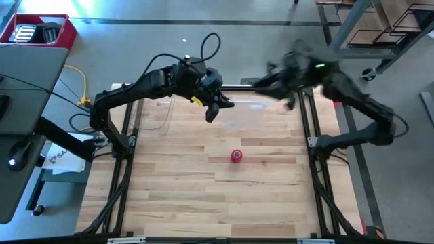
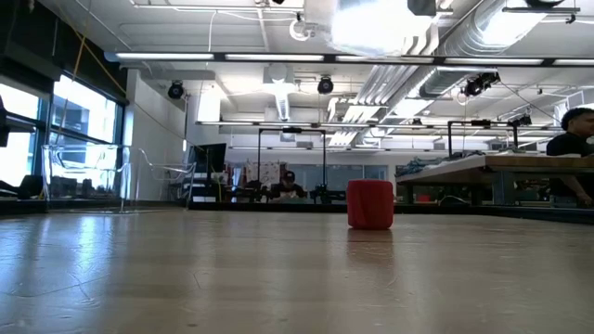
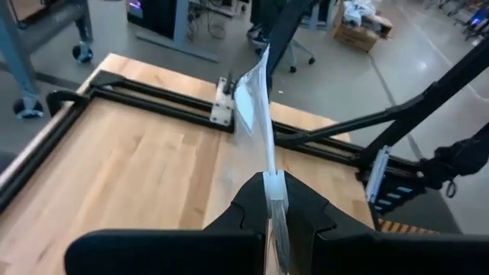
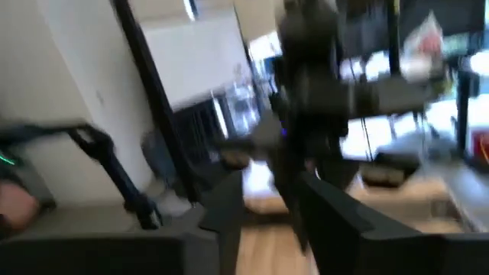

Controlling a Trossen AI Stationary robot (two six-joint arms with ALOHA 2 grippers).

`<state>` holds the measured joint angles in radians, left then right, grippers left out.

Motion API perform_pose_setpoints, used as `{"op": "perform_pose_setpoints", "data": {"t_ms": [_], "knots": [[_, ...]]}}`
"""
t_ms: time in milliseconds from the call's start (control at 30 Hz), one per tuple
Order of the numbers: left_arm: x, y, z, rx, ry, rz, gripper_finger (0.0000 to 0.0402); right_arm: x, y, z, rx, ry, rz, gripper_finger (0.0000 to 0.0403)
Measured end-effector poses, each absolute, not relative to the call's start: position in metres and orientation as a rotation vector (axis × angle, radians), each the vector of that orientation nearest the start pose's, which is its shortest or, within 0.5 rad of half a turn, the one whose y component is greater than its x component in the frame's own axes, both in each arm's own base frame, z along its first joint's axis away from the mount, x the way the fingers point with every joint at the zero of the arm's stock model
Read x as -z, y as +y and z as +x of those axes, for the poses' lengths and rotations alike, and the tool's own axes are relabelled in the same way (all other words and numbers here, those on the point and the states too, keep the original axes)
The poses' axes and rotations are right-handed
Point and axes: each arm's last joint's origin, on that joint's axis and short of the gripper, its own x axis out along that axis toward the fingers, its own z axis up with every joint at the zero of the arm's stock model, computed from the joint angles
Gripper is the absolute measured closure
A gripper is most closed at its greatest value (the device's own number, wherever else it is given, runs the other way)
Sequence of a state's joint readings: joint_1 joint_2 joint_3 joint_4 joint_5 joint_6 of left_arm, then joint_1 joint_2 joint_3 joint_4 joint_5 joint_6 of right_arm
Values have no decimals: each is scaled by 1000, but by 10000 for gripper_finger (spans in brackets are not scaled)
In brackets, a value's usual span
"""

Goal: Roll bandage
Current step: Open the transparent zip bag

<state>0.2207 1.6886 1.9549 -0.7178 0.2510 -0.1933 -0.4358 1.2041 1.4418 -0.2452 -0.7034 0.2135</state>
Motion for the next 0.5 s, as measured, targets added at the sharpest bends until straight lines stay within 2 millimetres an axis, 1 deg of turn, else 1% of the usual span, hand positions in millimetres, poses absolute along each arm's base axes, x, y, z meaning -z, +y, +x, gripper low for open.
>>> {"op": "perform_pose_setpoints", "data": {"t_ms": [100,233,333,400,500], "knots": [[-448,70,352,-7,425,-307,390,-450,-82,246,-257,104,184,264],[-447,68,352,-6,432,-318,390,-435,-82,262,-192,178,157,265],[-447,66,353,-1,431,-329,389,-433,-79,265,-206,183,128,283],[-447,66,353,-1,430,-330,389,-434,-78,263,-214,188,110,304],[-447,66,353,-1,428,-330,389,-428,-76,264,-216,238,130,340]]}}
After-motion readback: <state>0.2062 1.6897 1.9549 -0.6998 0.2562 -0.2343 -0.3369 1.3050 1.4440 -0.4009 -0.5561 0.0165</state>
